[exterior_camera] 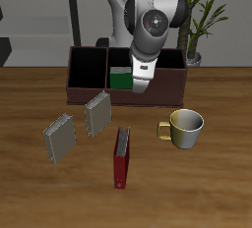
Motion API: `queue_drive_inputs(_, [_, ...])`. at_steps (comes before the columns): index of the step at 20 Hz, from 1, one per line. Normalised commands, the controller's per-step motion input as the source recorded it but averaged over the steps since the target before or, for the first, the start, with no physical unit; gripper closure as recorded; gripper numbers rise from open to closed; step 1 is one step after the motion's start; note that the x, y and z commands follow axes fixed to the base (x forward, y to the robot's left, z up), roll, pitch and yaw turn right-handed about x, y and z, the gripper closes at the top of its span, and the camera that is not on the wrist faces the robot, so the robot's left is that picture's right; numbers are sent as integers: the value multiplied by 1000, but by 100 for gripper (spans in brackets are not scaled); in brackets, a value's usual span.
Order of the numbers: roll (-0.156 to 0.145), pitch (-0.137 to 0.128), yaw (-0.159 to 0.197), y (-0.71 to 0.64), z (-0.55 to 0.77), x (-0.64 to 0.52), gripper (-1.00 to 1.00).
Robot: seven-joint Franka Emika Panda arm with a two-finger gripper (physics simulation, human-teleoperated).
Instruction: Place the green book into the back desk caddy's front compartment and place the left yellow book into the back desk caddy's right compartment and place the red book into the back desk caddy's right compartment
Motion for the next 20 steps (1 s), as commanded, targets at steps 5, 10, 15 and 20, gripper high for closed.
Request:
queue_drive_inputs(5, [33, -45, -124, -12, 254, 10, -100])
queue_drive_inputs(10, [33, -92, -206, -53, 444, -2, -100])
queue_drive_inputs(15, [9, -125, -304, -226, 482, 26, -100])
queue_drive_inputs(20, [-42, -146, -304, -304, 302, 115, -100])
